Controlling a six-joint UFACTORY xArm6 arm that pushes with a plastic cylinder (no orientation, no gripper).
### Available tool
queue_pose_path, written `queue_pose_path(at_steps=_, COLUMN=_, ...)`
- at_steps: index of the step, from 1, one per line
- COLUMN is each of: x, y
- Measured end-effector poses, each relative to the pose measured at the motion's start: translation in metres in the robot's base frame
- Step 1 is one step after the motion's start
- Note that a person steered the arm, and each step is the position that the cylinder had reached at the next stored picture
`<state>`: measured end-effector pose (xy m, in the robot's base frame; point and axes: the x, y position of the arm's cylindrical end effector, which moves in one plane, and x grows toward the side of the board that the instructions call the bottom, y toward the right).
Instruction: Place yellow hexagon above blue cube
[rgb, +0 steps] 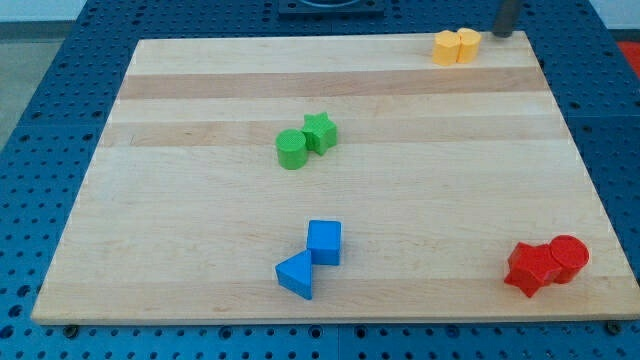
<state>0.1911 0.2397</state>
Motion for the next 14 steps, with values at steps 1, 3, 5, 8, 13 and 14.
queue_pose_path(at_steps=1, x=0.004, y=-0.039)
queue_pose_path(at_steps=3, x=0.068, y=-0.077)
queue_pose_path(at_steps=5, x=0.077, y=-0.096)
queue_pose_path(at_steps=8, x=0.159, y=-0.124)
queue_pose_path(at_steps=13, x=0.254, y=-0.194)
queue_pose_path(at_steps=14, x=0.28, y=-0.196)
